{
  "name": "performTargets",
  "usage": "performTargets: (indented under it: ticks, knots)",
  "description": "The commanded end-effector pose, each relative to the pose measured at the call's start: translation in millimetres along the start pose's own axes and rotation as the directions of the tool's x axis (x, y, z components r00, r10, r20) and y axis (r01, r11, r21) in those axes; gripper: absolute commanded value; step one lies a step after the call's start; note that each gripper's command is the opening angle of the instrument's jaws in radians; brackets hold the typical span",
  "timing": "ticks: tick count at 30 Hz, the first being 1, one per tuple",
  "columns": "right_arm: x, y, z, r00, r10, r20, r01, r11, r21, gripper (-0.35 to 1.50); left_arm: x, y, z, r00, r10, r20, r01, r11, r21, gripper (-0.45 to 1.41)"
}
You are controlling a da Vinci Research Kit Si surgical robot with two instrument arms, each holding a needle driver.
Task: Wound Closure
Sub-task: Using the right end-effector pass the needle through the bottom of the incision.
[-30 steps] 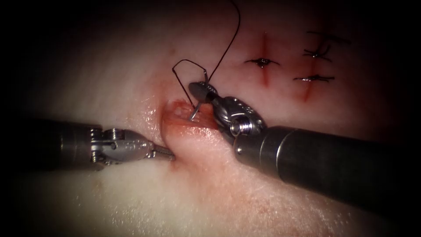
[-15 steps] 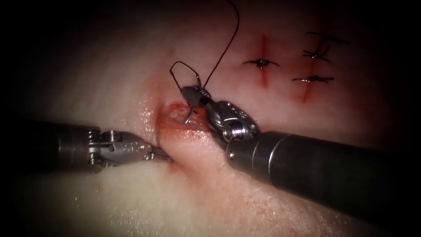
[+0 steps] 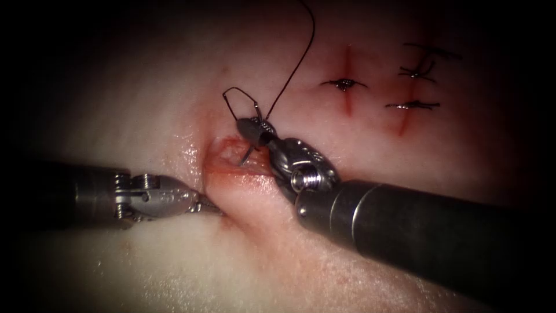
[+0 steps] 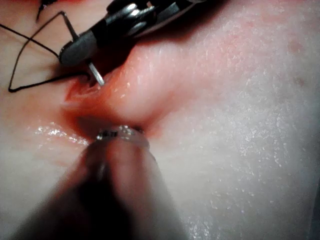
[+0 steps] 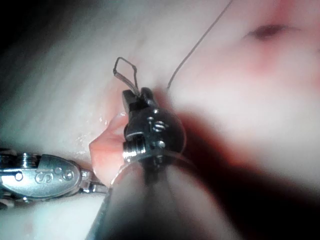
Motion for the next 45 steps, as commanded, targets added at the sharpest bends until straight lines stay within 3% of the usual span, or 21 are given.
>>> performTargets:
  ticks: [1,8,18,32,45]
  knots:
    - [-0.3,-0.6,1.1,1.000,0.016,0.008,-0.016,1.000,0.004,-0.35,-0.1,0.1,0.8,1.000,0.000,0.000,0.000,1.000,-0.001,-0.43]
    - [-0.3,-0.8,1.2,0.999,0.044,0.006,-0.044,0.998,0.038,-0.35,-0.1,0.1,0.8,1.000,0.000,0.000,0.000,1.000,-0.001,-0.43]
    - [-1.0,-2.6,0.9,0.994,-0.104,-0.031,0.106,0.993,0.045,-0.35,-0.1,0.1,0.8,1.000,0.000,0.000,0.000,1.000,-0.001,-0.45]
    - [-2.4,-3.5,1.4,0.991,-0.131,0.005,0.130,0.991,0.043,-0.35,-0.3,0.1,0.5,1.000,0.002,-0.001,-0.002,1.000,-0.005,-0.45]
    - [-3.3,-3.0,1.7,0.997,0.003,0.073,-0.007,0.998,0.055,-0.35,-0.5,0.0,0.0,1.000,0.003,0.001,-0.003,1.000,-0.007,-0.45]
